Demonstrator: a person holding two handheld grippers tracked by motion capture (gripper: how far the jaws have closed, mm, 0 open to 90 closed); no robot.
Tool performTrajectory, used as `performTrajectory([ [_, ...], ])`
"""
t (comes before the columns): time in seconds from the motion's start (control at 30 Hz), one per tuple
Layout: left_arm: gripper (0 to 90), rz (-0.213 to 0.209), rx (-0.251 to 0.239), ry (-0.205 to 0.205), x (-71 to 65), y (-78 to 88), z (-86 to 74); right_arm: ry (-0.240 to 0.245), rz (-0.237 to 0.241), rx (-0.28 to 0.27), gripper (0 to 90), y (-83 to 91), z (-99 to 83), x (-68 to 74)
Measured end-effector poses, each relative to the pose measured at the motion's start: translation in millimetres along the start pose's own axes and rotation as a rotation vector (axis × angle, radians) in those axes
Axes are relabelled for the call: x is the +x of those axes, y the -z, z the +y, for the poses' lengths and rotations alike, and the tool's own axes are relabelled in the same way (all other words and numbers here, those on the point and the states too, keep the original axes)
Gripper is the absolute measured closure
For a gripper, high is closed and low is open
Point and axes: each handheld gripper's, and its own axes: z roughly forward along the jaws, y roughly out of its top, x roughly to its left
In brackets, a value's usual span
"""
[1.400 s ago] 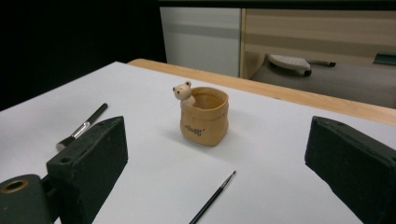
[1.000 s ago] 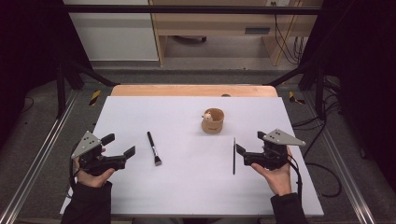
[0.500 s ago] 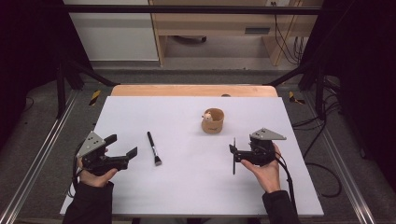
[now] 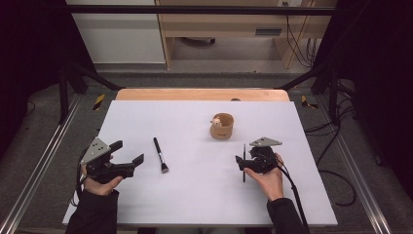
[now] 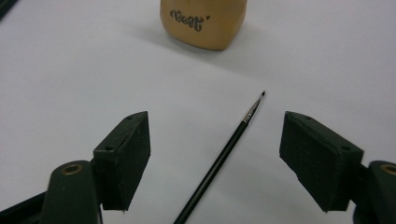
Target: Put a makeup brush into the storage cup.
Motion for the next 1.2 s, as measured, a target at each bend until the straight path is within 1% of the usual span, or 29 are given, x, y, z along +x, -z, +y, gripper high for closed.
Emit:
performTrajectory([
  [0.07, 5.9, 0.000, 0.000, 0.000, 0.2, 0.1, -0.1, -0.002, 0.000, 0.017, 26.7, -2.9, -1.5, 0.3],
  [0.2, 5.9, 0.002, 0.001, -0.001, 0.4, -0.2, -0.2, 0.019, -0.006, 0.043, 28.8, -9.6, -4.4, 2.2],
  [0.27, 5.9, 0.001, 0.002, -0.003, 0.1, -0.5, -0.2, 0.020, -0.007, 0.064, 30.0, -12.8, -5.7, 3.4],
  [0.33, 5.9, 0.003, 0.003, -0.004, 0.0, -0.7, -0.3, 0.021, -0.012, 0.073, 31.5, -15.6, -7.0, 4.1],
  [0.37, 5.9, 0.003, 0.003, -0.004, 0.0, -0.7, -0.3, 0.020, -0.003, 0.081, 32.2, -16.9, -7.5, 4.4],
  [0.4, 5.9, 0.003, 0.003, -0.004, 0.0, -0.7, -0.2, 0.015, -0.006, 0.087, 32.9, -18.1, -7.9, 5.2],
  [0.43, 5.9, 0.003, 0.003, -0.004, 0.0, -0.8, -0.2, 0.026, -0.009, 0.093, 33.4, -19.7, -8.7, 5.2],
  [0.47, 5.9, 0.004, 0.004, -0.005, 0.1, -0.9, -0.2, 0.021, -0.002, 0.102, 34.3, -21.5, -9.5, 6.4],
  [0.5, 5.9, 0.003, 0.004, -0.004, 0.0, -0.9, -0.1, 0.034, -0.002, 0.106, 35.7, -23.3, -10.4, 6.3],
  [0.53, 5.9, 0.003, 0.004, -0.004, 0.0, -0.9, -0.1, 0.031, -0.007, 0.114, 37.0, -24.2, -10.7, 7.1],
  [0.57, 5.9, 0.003, 0.004, -0.005, -0.5, -0.9, -0.1, 0.038, -0.004, 0.117, 38.4, -25.1, -11.4, 6.9],
  [0.6, 5.9, 0.003, 0.002, -0.004, -0.7, -0.8, -0.1, 0.031, -0.005, 0.123, 40.0, -25.4, -11.5, 7.5],
  [0.63, 5.9, 0.003, 0.004, -0.008, -0.8, -0.6, 0.0, 0.026, 0.000, 0.125, 41.0, -25.4, -11.5, 7.6],
  [0.7, 5.9, 0.003, 0.002, -0.006, -0.9, -0.8, 0.0, 0.042, -0.006, 0.126, 43.4, -26.5, -12.4, 6.8],
  [0.73, 5.9, 0.002, 0.003, -0.005, -0.9, -0.8, 0.0, 0.026, -0.006, 0.136, 44.7, -26.5, -12.3, 7.9],
  [0.8, 6.0, 0.002, 0.001, -0.004, -0.8, -0.4, 0.1, 0.035, -0.012, 0.144, 46.3, -28.0, -13.2, 7.0],
  [0.87, 6.0, 0.002, 0.001, -0.005, -0.7, 0.1, 0.3, 0.024, -0.003, 0.148, 47.2, -27.9, -13.3, 7.0],
  [0.97, 6.1, 0.003, 0.001, -0.007, -0.7, 0.6, 0.5, 0.027, -0.007, 0.150, 49.5, -27.5, -13.5, 7.7],
  [1.0, 6.1, 0.003, 0.001, -0.008, -0.8, 0.6, 0.5, 0.035, -0.006, 0.149, 50.9, -27.5, -13.6, 7.4],
  [1.13, 6.2, 0.003, 0.002, -0.009, -1.1, 0.7, 0.5, 0.027, -0.004, 0.155, 58.7, -25.8, -13.2, 7.0],
  [1.17, 6.2, 0.003, 0.003, -0.008, -1.1, 0.6, 0.4, 0.033, -0.007, 0.150, 61.0, -26.1, -13.8, 6.0],
  [1.2, 6.2, 0.002, 0.004, -0.009, -1.1, 0.6, 0.4, 0.020, -0.003, 0.148, 62.6, -25.4, -13.9, 5.9],
])
